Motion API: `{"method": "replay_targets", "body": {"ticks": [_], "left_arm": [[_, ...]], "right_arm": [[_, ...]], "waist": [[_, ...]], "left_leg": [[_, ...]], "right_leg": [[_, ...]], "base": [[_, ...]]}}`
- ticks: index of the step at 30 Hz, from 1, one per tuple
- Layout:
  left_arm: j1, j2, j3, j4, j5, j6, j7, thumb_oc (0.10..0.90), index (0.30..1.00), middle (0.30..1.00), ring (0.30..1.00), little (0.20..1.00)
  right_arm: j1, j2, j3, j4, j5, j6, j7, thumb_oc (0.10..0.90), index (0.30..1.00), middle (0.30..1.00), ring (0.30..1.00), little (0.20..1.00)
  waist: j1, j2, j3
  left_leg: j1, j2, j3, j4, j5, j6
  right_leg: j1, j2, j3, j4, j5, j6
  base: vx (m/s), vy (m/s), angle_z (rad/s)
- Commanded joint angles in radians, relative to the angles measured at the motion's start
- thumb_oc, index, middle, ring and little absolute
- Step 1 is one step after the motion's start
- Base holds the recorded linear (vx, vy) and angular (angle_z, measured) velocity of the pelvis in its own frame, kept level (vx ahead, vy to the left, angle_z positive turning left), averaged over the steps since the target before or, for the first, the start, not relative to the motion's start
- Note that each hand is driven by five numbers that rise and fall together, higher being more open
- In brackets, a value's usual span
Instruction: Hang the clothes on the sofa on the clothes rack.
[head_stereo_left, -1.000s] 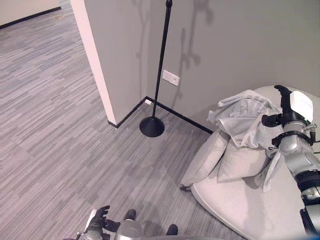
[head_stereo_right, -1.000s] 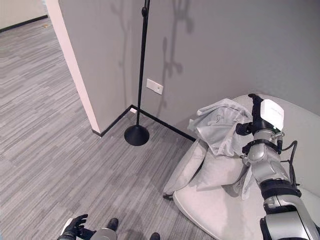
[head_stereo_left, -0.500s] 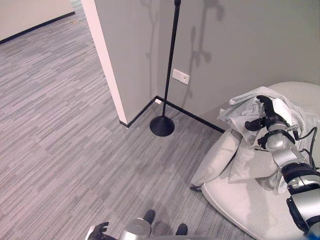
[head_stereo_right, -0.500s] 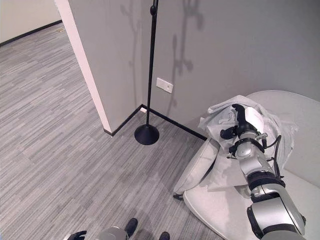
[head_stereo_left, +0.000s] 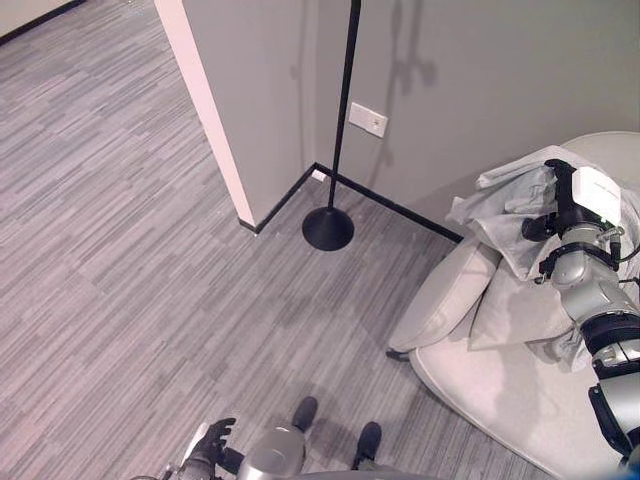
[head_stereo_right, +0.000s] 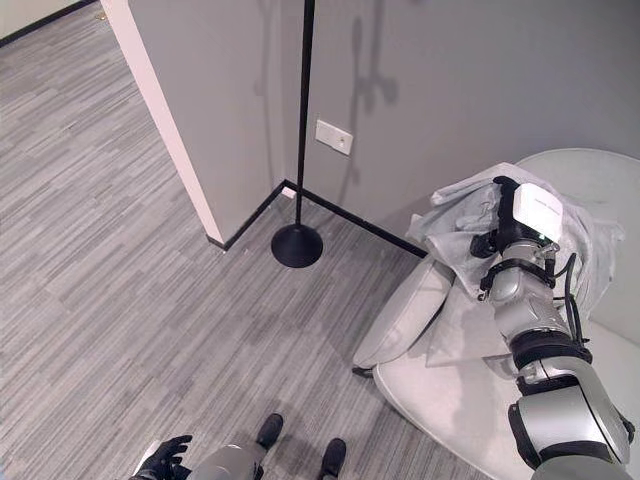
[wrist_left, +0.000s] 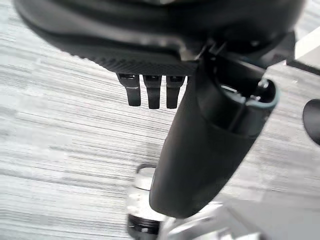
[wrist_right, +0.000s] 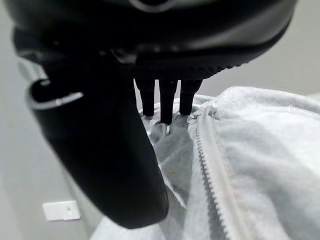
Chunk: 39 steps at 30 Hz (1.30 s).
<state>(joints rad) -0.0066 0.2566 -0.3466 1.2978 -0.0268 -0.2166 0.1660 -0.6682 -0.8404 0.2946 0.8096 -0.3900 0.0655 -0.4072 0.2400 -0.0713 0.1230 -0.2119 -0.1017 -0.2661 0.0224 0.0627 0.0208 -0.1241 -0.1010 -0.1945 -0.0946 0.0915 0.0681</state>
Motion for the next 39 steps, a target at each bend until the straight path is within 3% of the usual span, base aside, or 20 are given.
{"method": "replay_targets", "body": {"ticks": [1,8,9,17,18,19,29,39], "left_arm": [[-0.045,0.019,-0.015,0.046,0.061,-0.034,0.026,0.8,0.9,0.9,0.9,0.9],[-0.073,0.022,-0.076,0.031,0.1,-0.05,0.027,0.8,0.9,0.9,0.9,0.9],[-0.083,0.03,-0.099,0.02,0.096,-0.055,0.03,0.8,0.9,0.9,0.9,0.9],[-0.121,0.038,-0.105,0.016,0.031,-0.046,0.048,0.8,0.9,0.9,0.9,0.9],[-0.121,0.037,-0.104,0.016,0.031,-0.046,0.048,0.8,0.9,0.9,0.9,0.9],[-0.13,0.042,-0.092,0.018,0.008,-0.041,0.055,0.8,0.9,0.9,0.9,0.9],[-0.113,0.043,-0.036,0.056,-0.009,-0.03,0.071,0.8,0.9,0.9,0.9,0.9],[-0.065,0.031,-0.01,0.042,0.042,-0.035,0.063,0.8,0.9,0.9,0.9,0.9]], "right_arm": [[-0.077,-0.185,-0.055,-0.115,-0.076,-0.003,-0.135,0.8,0.9,0.9,0.9,0.9],[-0.176,-0.25,0.074,0.053,-0.099,-0.002,-0.128,0.8,0.9,0.9,0.9,0.9],[-0.241,-0.253,0.18,0.162,-0.115,-0.004,-0.086,0.8,0.9,0.9,0.9,0.9],[-0.374,-0.177,0.356,0.488,-0.032,-0.015,0.014,0.8,0.9,0.9,0.9,0.9],[-0.377,-0.176,0.359,0.49,-0.031,-0.016,0.014,0.62,0.629,0.629,0.629,0.629],[-0.386,-0.152,0.372,0.51,-0.018,-0.012,0.039,0.4,0.3,0.3,0.3,0.3],[-0.394,-0.096,0.389,0.434,-0.037,-0.005,0.062,0.4,0.3,0.3,0.3,0.3],[-0.282,-0.181,0.264,0.121,-0.119,0.01,0.009,0.4,0.3,0.3,0.3,0.3]], "waist": [[0.012,0.009,-0.016],[0.025,0.015,0.014],[0.034,0.012,0.027],[0.048,0.01,0.051],[0.047,0.011,0.05],[0.045,0.007,0.056],[0.019,0.0,0.048],[-0.01,0.006,0.004]], "left_leg": [[0.016,0.002,-0.112,-0.11,-0.02,0.011],[-0.026,-0.009,-0.13,-0.11,-0.006,0.009],[-0.04,-0.011,-0.132,-0.11,-0.001,0.007],[-0.068,-0.022,-0.141,-0.11,0.01,0.003],[-0.069,-0.022,-0.141,-0.11,0.01,0.003],[-0.072,-0.022,-0.139,-0.11,0.01,0.003],[-0.05,-0.016,-0.12,-0.11,-0.004,0.004],[0.008,0.001,-0.102,-0.11,-0.026,0.003]], "right_leg": [[0.04,0.011,0.032,0.007,-0.075,0.012],[0.006,0.006,0.019,0.007,-0.07,0.018],[-0.007,0.003,0.016,0.007,-0.066,0.021],[-0.029,-0.004,0.003,0.007,-0.056,0.029],[-0.03,-0.004,0.003,0.007,-0.056,0.029],[-0.033,-0.004,0.003,0.007,-0.054,0.03],[-0.018,-0.003,0.017,0.007,-0.056,0.023],[0.034,-0.002,0.033,0.007,-0.079,0.014]], "base": [[-0.01,0.034,0.14],[0.0,0.038,0.06],[0.01,0.067,0.07],[0.02,0.046,0.06],[0.02,0.032,0.09],[0.01,0.027,0.07],[0.0,0.0,-0.01],[-0.02,-0.044,-0.11]]}}
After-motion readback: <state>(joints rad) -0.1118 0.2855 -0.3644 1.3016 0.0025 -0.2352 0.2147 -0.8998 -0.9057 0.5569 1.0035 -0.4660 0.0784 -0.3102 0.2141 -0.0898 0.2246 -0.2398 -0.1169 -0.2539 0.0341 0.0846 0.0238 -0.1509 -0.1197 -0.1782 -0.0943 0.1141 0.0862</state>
